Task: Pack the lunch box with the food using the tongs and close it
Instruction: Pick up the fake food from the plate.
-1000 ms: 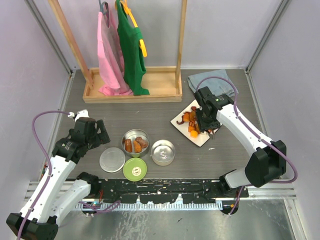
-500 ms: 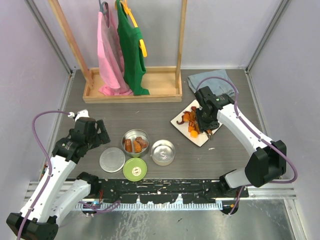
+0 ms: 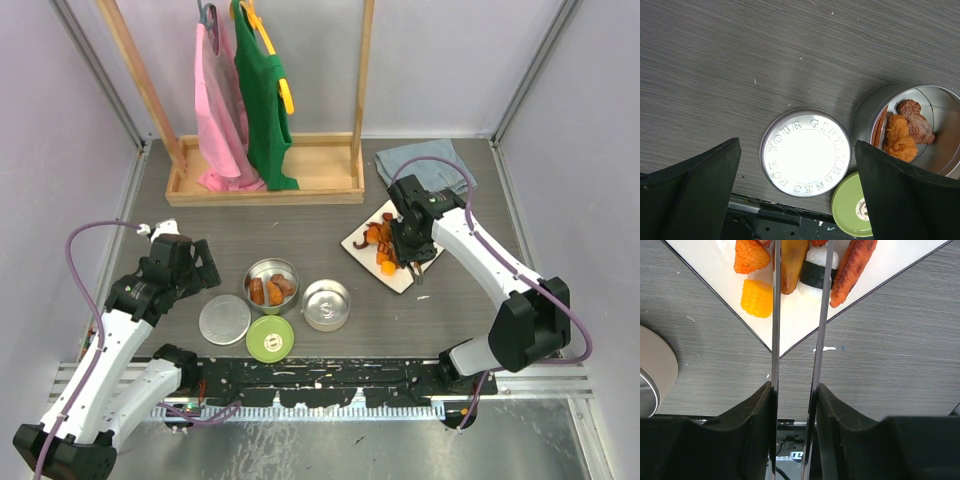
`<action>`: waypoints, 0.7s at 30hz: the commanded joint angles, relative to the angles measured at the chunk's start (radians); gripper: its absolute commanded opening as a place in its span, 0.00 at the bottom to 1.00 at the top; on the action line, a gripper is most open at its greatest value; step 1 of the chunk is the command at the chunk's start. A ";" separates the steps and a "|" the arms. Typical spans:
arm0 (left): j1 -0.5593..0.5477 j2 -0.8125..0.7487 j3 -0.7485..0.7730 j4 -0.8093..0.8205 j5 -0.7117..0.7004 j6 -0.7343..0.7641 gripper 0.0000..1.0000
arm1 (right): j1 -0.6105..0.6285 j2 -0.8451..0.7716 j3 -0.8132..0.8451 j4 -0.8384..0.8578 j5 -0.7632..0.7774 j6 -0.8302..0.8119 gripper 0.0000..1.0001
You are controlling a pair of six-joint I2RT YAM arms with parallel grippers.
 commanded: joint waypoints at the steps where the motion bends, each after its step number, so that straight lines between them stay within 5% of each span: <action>1: 0.003 -0.002 0.019 0.030 -0.001 -0.004 0.98 | 0.000 -0.027 0.034 0.022 -0.012 0.009 0.35; 21: 0.003 -0.009 0.017 0.036 0.014 0.000 0.98 | 0.001 -0.201 0.008 0.001 -0.037 0.110 0.25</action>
